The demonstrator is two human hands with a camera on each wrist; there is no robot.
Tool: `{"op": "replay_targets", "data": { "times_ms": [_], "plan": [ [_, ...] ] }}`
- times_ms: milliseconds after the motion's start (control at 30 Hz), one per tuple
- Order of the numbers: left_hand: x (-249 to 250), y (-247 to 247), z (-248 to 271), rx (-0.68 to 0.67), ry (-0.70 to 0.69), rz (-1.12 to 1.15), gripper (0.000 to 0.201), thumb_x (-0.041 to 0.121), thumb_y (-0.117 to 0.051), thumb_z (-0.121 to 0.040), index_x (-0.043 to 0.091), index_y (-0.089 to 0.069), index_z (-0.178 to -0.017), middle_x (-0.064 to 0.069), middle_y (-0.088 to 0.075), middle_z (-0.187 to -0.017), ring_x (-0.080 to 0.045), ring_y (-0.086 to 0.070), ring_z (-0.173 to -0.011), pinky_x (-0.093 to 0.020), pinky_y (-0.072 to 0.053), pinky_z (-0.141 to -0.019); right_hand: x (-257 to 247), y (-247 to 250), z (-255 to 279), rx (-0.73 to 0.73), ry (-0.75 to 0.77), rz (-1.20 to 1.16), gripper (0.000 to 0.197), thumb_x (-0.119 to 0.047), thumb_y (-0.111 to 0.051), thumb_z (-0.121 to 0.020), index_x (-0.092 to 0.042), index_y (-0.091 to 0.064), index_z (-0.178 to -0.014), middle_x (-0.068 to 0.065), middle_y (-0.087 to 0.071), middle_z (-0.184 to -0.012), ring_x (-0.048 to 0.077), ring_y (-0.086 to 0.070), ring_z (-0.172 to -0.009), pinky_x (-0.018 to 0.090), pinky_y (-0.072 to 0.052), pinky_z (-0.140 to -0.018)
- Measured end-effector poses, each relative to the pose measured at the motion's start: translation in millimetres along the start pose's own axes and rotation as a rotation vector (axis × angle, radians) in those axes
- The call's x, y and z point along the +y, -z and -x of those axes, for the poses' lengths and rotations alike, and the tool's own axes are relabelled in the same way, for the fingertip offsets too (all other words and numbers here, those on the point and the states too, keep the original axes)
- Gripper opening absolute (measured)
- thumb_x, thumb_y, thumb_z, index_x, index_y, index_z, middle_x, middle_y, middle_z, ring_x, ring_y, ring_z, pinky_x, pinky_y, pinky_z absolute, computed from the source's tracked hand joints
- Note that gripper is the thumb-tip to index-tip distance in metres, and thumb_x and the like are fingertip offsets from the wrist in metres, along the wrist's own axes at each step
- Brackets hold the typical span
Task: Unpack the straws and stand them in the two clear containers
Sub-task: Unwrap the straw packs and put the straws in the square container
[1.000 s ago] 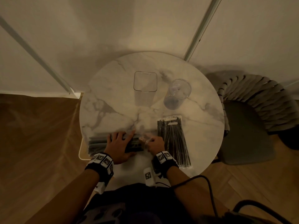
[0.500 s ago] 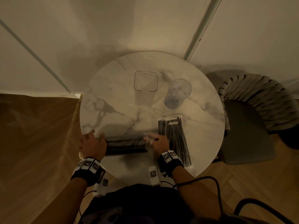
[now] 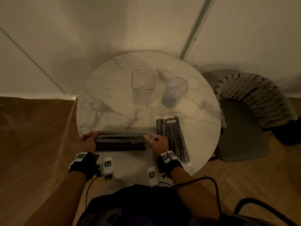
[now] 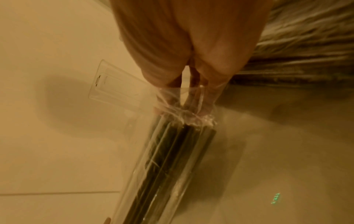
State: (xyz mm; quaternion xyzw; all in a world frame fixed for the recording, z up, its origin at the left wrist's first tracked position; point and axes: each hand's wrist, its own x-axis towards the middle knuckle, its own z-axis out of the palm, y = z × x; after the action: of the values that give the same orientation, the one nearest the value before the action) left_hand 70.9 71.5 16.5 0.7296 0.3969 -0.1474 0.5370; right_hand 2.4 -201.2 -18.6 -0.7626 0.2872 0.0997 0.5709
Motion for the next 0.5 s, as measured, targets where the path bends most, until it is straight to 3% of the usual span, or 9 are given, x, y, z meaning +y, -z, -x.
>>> {"op": "replay_targets", "data": {
  "times_ms": [100,167,233,333,367,433,500],
  "plan": [
    [-3,2,-2,0.001,-0.011,-0.107,0.039,0.056,-0.063,-0.085,0.028,-0.068,-0.111,-0.008,-0.063,-0.115,-0.036,-0.06,-0.1,-0.047,-0.056,-0.083,1,9,2,0.043,-0.035,-0.009,0.016,-0.02,-0.075,-0.087,-0.01,-0.079,-0.1,0.005,-0.076,-0.091,0.002,-0.063,-0.077,0.005,-0.05,-0.069],
    [-7,2,-2,0.021,-0.048,-0.155,0.051,0.056,-0.059,-0.088,0.017,-0.067,-0.119,-0.012,-0.063,-0.118,-0.039,-0.06,-0.105,-0.052,-0.052,-0.093,2,12,2,0.093,-0.058,-0.011,0.022,-0.019,-0.076,-0.086,-0.009,-0.077,-0.106,0.002,-0.073,-0.092,0.006,-0.064,-0.086,0.0,-0.048,-0.07],
    [-15,-2,-7,0.018,-0.078,-0.175,0.062,0.061,-0.059,-0.082,0.01,-0.068,-0.117,-0.01,-0.065,-0.112,-0.039,-0.061,-0.105,-0.051,-0.05,-0.096,1,14,3,0.118,-0.064,-0.023,0.023,-0.018,-0.076,-0.087,-0.007,-0.076,-0.107,0.004,-0.073,-0.095,0.007,-0.063,-0.087,-0.004,-0.043,-0.065],
    [-35,-5,-28,0.008,-0.147,-0.281,0.07,0.075,-0.052,-0.067,0.019,-0.074,-0.105,-0.014,-0.071,-0.105,-0.039,-0.066,-0.095,-0.053,-0.055,-0.089,-5,16,5,0.101,-0.002,0.062,0.025,-0.023,-0.073,-0.089,-0.013,-0.075,-0.111,0.001,-0.071,-0.093,0.008,-0.063,-0.086,0.003,-0.044,-0.07],
    [-43,-6,-44,0.012,-0.169,-0.3,0.064,0.071,-0.054,-0.072,0.019,-0.075,-0.104,-0.015,-0.071,-0.105,-0.039,-0.065,-0.096,-0.051,-0.054,-0.09,-7,16,5,0.095,0.022,0.098,0.024,-0.025,-0.072,-0.09,-0.015,-0.075,-0.111,-0.001,-0.07,-0.09,0.008,-0.062,-0.083,0.004,-0.044,-0.069],
    [-21,-3,-25,0.041,-0.206,-0.375,0.053,0.059,-0.055,-0.082,0.015,-0.075,-0.105,-0.017,-0.07,-0.107,-0.04,-0.064,-0.098,-0.047,-0.052,-0.092,-10,14,6,0.076,0.064,0.142,0.02,-0.027,-0.072,-0.09,-0.016,-0.077,-0.106,-0.002,-0.069,-0.083,0.009,-0.061,-0.075,0.001,-0.042,-0.062],
    [-1,1,-10,0.044,-0.241,-0.389,0.05,0.053,-0.055,-0.084,0.012,-0.074,-0.107,-0.02,-0.07,-0.108,-0.041,-0.063,-0.098,-0.047,-0.051,-0.092,-12,13,7,0.044,0.106,0.159,0.016,-0.028,-0.071,-0.09,-0.017,-0.078,-0.099,0.004,-0.073,-0.083,0.012,-0.062,-0.072,0.01,-0.048,-0.065]
  ]
}}
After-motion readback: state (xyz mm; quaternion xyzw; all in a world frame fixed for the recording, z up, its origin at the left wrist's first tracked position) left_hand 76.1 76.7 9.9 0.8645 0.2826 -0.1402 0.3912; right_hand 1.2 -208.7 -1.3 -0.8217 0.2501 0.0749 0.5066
